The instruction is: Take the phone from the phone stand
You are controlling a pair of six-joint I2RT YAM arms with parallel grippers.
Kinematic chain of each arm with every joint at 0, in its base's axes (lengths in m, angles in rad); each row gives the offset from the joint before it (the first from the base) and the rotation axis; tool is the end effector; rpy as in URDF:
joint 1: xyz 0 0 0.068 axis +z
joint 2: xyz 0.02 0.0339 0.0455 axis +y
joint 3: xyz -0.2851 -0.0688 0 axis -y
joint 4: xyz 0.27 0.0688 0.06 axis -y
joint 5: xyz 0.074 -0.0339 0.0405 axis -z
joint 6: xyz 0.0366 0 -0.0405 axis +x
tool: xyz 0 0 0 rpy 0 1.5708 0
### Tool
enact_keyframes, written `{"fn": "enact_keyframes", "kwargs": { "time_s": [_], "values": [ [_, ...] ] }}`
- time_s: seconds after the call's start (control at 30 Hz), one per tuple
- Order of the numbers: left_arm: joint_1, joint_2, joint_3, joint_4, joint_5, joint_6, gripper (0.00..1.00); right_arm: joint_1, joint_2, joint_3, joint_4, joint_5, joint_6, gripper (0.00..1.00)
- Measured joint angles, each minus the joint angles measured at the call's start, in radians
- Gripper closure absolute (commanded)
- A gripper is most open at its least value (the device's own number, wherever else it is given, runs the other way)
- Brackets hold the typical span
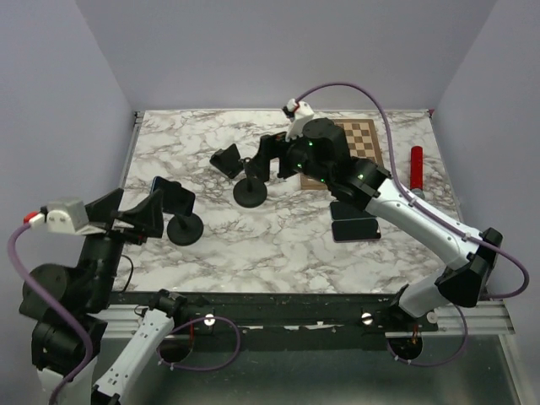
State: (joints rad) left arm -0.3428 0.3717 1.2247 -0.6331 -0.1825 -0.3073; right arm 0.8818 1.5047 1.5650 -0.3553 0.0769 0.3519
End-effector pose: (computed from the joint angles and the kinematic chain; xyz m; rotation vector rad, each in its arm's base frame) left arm -0.0033 0.0082 0.4839 -0.1310 1.3608 -0.4237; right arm 0.2392 0.2860 0.4420 -0.4543 1.8855 0.7705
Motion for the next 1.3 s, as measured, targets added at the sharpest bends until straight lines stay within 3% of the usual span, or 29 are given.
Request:
{"fn": "enact_keyframes", "kwargs": {
  "time_s": [0.27,0.5,0.73,0.93,1.3],
  "values": [
    [0.0,-0.143,0.002,-0.055,-0.104,0.049,0.01,0.202,0.293,0.303,0.035,0.025,-0.146,0.0],
    [0.0,-0.167,0.003,-0.092,-0.14,0.087,0.02,0.304,0.461,0.363,0.051,-0.127,-0.372,0.0],
    [0.0,-0.25,-0.024,-0.1,-0.119,0.102,0.01,0.301,0.581,0.552,0.055,-0.184,-0.504,0.0],
    [0.0,-0.253,-0.064,-0.114,-0.084,0.102,0.01,0.278,0.686,0.712,0.051,-0.21,-0.519,0.0],
    [0.0,-0.253,-0.071,-0.112,-0.067,0.109,0.02,0.237,0.821,0.822,0.039,-0.282,-0.513,0.0]
  ]
}}
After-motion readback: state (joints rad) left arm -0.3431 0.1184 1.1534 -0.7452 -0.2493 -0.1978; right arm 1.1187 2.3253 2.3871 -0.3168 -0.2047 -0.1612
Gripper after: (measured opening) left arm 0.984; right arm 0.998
